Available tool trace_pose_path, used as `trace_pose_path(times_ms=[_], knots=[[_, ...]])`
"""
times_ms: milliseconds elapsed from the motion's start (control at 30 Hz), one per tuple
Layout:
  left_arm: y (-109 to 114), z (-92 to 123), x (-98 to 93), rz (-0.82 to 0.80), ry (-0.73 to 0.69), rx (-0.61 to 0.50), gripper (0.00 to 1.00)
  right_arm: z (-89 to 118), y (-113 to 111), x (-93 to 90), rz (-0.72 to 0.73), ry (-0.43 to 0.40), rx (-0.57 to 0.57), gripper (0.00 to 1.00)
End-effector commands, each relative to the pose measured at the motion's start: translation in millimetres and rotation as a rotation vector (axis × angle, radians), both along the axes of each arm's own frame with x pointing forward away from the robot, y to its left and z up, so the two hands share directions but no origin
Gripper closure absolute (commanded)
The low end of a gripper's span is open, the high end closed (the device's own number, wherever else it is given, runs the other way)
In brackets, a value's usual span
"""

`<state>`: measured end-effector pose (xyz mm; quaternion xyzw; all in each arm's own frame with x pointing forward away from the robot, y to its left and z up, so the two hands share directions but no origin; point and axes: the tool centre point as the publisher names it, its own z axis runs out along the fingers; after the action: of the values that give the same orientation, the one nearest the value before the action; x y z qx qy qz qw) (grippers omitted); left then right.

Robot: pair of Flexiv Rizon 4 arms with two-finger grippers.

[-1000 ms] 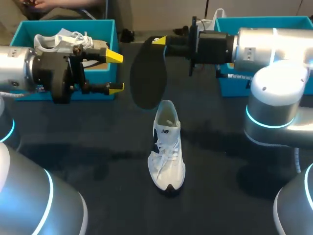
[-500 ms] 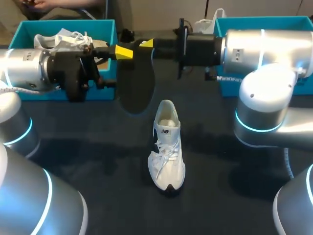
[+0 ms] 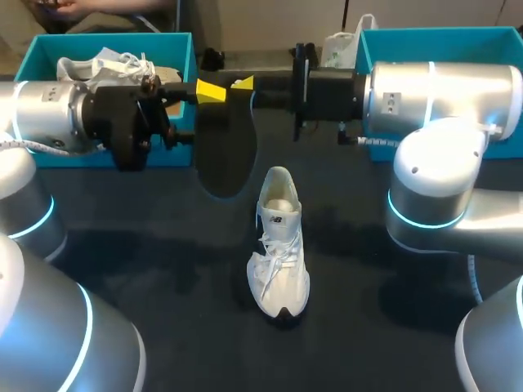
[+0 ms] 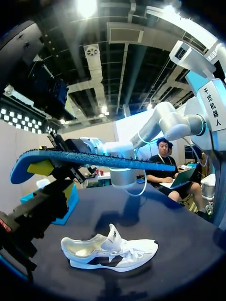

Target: Take the shoe out of the shoebox, open the shoe tongue, remove and reinsert the insole, then place the shoe into the shoebox

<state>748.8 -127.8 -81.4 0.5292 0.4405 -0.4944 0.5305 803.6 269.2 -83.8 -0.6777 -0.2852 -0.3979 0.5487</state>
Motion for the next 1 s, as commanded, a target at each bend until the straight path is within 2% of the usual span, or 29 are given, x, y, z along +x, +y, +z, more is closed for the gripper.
trace_pose_path(times_ms=[33,67,100,133,200,300,333,567,600,633,667,767,1000], knots=[[0.1,-3.0,-2.5,0.005,-0.001,-0.004,0.58,2.2,-1.4,1.1,0.008,0.002,-0.005,1.00],[0.0,-3.3,-2.7,0.005,0.000,-0.004,0.60,2.3,-1.2,1.2,0.009,0.002,-0.005,1.00],[-0.9,-4.0,-2.8,0.006,-0.001,-0.006,0.73,2.3,-0.3,1.6,0.013,0.000,-0.001,1.00],[-1.6,-4.2,-2.7,0.007,-0.001,-0.008,0.76,2.0,0.5,1.5,0.016,0.001,-0.001,1.00],[-3.9,-4.8,-2.0,0.009,0.000,-0.012,0.89,1.3,2.4,0.3,0.019,0.002,0.002,1.00],[-7.4,-5.7,-0.3,0.014,0.004,-0.016,0.95,2.1,5.2,-1.5,0.022,0.003,0.007,1.00],[-8.3,-5.8,0.1,0.014,0.004,-0.018,1.00,2.3,5.5,-2.1,0.021,0.002,0.008,1.00],[-9.0,-6.7,-3.5,-0.004,0.009,-0.024,1.00,1.3,3.5,-8.4,-0.004,0.009,-0.004,1.00],[-8.5,-6.5,-3.8,-0.005,0.010,-0.024,1.00,1.3,2.6,-9.6,-0.008,0.009,-0.007,0.84],[-6.3,-5.5,-5.1,-0.014,0.022,-0.027,1.00,1.1,1.8,-10.3,-0.010,0.009,-0.012,0.55],[-5.3,-5.0,-5.6,-0.015,0.022,-0.027,1.00,0.7,0.9,-10.9,-0.008,0.001,-0.020,0.00],[-0.2,-1.9,-8.3,-0.019,0.029,-0.031,1.00,0.4,-4.6,-12.4,-0.005,-0.046,-0.040,0.00],[16.5,0.1,-14.1,-0.034,0.058,-0.020,1.00,9.3,-25.6,-15.8,-0.011,-0.246,-0.098,0.00]])
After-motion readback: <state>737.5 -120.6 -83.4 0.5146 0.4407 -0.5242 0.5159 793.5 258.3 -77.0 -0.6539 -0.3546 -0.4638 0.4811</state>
